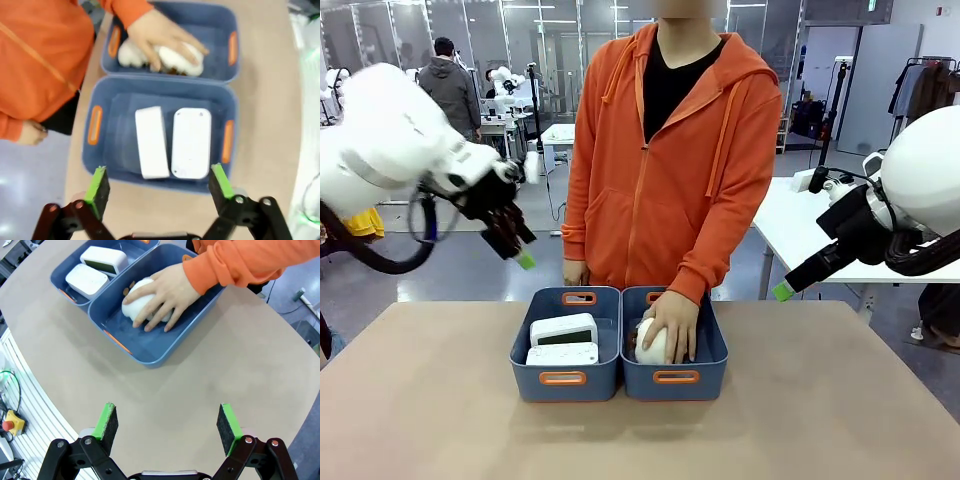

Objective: Sort the digital clocks into the basket.
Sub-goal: Pick up the Digital clock from the table and place it into the empty Plastic storage basket.

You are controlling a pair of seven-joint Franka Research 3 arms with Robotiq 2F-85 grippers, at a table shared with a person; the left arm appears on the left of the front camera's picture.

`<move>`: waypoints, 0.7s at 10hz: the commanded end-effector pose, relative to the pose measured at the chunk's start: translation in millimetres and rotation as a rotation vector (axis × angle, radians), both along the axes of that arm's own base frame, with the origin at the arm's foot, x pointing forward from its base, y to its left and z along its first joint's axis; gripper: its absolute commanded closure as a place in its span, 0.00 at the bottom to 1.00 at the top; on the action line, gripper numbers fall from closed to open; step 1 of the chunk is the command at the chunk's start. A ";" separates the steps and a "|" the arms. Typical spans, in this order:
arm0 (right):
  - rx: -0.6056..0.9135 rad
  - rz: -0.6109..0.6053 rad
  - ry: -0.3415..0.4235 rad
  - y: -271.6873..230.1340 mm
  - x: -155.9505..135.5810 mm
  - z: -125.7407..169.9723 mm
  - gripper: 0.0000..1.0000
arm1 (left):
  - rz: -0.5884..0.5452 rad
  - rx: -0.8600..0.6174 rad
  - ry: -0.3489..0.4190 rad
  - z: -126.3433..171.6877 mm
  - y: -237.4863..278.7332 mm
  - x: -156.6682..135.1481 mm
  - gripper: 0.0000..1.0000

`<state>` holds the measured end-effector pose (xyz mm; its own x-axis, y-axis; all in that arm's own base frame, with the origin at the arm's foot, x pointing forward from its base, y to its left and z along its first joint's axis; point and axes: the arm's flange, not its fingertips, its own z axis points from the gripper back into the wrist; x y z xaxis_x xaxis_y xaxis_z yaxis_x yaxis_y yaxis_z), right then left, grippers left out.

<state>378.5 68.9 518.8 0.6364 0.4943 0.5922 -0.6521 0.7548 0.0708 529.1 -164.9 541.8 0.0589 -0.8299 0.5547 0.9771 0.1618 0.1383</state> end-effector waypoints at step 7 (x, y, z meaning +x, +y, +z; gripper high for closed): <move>-0.002 -0.022 0.000 2.2 -0.9 0.0 0.00 | 0.515 -0.213 -0.060 -12.6 144.7 -137.7 0.00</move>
